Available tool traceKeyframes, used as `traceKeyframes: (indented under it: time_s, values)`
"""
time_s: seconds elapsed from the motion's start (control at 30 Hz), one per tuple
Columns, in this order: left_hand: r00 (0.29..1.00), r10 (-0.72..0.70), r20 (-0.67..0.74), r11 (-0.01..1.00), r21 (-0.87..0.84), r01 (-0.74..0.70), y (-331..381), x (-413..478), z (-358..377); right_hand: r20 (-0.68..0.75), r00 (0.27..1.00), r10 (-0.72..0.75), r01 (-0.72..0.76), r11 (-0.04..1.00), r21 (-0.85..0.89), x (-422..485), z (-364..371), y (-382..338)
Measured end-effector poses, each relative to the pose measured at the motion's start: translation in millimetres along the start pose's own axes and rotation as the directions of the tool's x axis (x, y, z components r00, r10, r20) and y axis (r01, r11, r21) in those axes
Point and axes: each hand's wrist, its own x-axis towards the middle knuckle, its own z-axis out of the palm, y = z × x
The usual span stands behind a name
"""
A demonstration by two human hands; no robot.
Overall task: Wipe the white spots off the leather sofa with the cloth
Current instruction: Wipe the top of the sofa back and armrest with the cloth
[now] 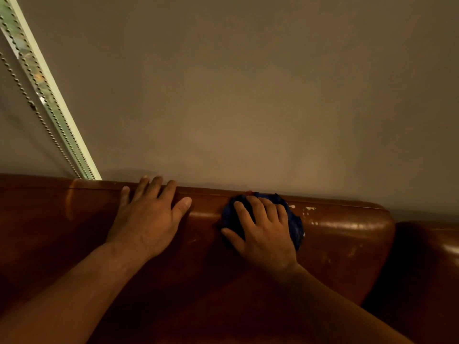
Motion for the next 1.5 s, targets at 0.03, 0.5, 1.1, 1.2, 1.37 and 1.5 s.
traceKeyframes:
  time_s: [0.03, 0.5, 1.1, 1.2, 1.37, 1.5]
  values:
    - [1.0, -0.007, -0.009, 1.0, 0.001, 0.007, -0.8, 1.2, -0.3, -0.046, 0.999, -0.015, 0.015, 1.0, 0.001, 0.9, 1.2, 2.2]
    - [0.999, 0.025, 0.022, 1.0, 0.002, -0.025, 9.1, 3.4, -3.5, -0.206, 0.971, -0.12, 0.143, 0.984, 0.103, 16.9, -20.5, 21.3]
    - [0.999, 0.031, 0.025, 0.999, 0.025, -0.032, 23.2, 4.1, -4.5, 0.196, 0.978, 0.076, -0.093, 0.992, 0.08, -19.6, -19.8, 57.0]
    - [0.999, 0.022, 0.038, 0.999, 0.036, -0.024, 23.1, 2.2, -5.3, 0.097, 0.995, 0.025, -0.03, 0.998, 0.049, -26.6, -18.6, 62.8]
    - [0.998, 0.029, 0.059, 0.999, 0.04, -0.031, 24.3, -4.5, -5.2, 0.052, 0.999, -0.01, 0.009, 1.0, 0.014, -34.5, -30.0, 74.6]
    - [0.998, 0.028, 0.054, 0.999, 0.024, -0.029, 26.3, -7.3, -9.7, -0.029, 0.998, 0.05, -0.048, 0.997, 0.058, -41.7, -51.5, 94.0]
